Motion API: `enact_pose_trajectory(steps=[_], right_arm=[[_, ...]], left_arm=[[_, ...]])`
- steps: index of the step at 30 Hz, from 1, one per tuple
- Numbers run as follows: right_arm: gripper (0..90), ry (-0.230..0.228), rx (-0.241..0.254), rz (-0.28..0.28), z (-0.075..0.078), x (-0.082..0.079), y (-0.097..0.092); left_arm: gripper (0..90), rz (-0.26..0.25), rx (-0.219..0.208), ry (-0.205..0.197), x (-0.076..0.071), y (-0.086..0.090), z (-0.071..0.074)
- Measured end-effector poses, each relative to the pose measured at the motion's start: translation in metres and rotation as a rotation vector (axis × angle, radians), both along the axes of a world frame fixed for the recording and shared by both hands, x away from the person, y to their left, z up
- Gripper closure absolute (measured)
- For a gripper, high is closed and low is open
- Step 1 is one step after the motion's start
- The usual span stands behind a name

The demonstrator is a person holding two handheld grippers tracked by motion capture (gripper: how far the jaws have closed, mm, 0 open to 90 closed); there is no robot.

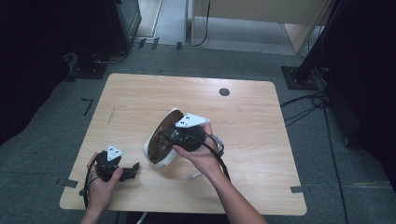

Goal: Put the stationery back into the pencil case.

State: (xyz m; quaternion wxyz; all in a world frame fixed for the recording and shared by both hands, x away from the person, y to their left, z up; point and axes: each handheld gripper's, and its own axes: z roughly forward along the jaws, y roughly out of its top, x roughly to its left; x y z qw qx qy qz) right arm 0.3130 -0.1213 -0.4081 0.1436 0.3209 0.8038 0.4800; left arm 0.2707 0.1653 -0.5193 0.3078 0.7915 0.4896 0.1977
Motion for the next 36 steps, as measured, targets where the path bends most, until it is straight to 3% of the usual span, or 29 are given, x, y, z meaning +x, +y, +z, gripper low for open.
enact_pose_trajectory(steps=[3, 5, 7, 8, 12, 22, 28, 31, 36], right_arm=[[37.0, 0.006, -0.043, 0.01, -0.004, 0.0, 0.012], [33.9, -0.005, -0.09, -0.012, -0.007, 0.003, 0.018], [34.3, -0.013, -0.123, -0.109, -0.01, 0.009, 0.017], [34.5, -0.005, -0.115, -0.16, -0.01, 0.013, 0.014], [34.4, -0.035, -0.116, -0.252, -0.005, 0.016, 0.002], [36.5, -0.042, -0.061, -0.187, 0.004, 0.006, -0.016], [37.4, -0.031, -0.026, -0.192, 0.005, -0.006, -0.046], [37.8, -0.02, -0.004, -0.21, 0.001, -0.014, -0.067], [37.8, -0.016, 0.001, -0.219, -0.005, -0.02, -0.082]], left_arm=[[0.0, 0.0, 0.0, 0.0, 0.0, 0.0, 0.0], [0.0, 0.001, 0.0, -0.001, 0.0, 0.0, 0.0], [0.0, 0.001, 0.0, -0.001, 0.0, 0.0, 0.0], [0.0, 0.001, 0.0, -0.001, 0.0, 0.0, 0.0], [0.0, -0.001, 0.0, -0.001, 0.0, 0.0, 0.0], [0.0, -0.002, 0.0, -0.001, 0.0, 0.0, 0.0], [0.3, -0.003, -0.002, -0.003, -0.003, 0.0, 0.0], [6.9, 0.003, -0.003, -0.005, -0.005, 0.001, 0.002], [7.8, 0.013, -0.046, -0.007, -0.009, 0.003, 0.008]])
